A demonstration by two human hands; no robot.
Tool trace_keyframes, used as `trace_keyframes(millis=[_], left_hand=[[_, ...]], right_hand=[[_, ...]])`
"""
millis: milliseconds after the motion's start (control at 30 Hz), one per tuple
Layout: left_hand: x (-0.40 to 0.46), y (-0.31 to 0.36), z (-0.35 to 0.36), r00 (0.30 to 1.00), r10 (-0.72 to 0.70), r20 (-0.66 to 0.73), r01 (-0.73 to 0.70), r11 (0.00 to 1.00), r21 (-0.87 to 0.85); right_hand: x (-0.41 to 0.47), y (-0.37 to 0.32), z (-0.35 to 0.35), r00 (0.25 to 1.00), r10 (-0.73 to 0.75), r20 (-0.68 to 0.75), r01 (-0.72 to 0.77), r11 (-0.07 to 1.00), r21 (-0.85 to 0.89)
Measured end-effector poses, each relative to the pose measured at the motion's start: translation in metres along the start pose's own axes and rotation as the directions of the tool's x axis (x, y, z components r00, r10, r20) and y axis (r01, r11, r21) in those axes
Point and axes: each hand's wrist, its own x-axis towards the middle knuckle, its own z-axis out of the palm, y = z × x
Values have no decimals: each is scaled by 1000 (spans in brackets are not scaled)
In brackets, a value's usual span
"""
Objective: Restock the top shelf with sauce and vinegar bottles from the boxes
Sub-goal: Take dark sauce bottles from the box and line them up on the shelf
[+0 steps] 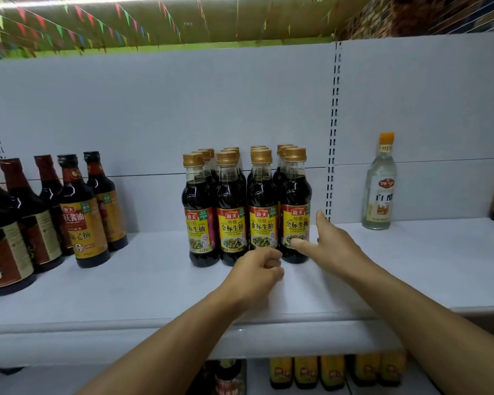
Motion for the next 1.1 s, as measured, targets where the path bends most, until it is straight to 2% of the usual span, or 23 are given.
trace_keyframes(millis=[267, 600, 767, 933, 1100], left_hand=[[-48, -2, -21, 995, 85, -53, -85, 996, 7], [-124, -22, -66, 983, 151, -106, -148, 988, 31], [-166, -37, -87, 983, 163, -80, -164, 986, -11], [-209, -56, -98, 987, 152, -44, -155, 984, -87], [-247, -85, -100, 991, 129, -20, -130, 987, -95]], right_hand=[[-47, -30, 19, 989, -145, 0, 145, 989, 34], [-119, -89, 59, 984, -180, -6, 181, 982, 57], [-163, -114, 78, 981, -191, 18, 190, 980, 56], [-206, -128, 103, 978, -201, 47, 194, 973, 124], [-239, -133, 134, 960, -257, 113, 242, 962, 129]])
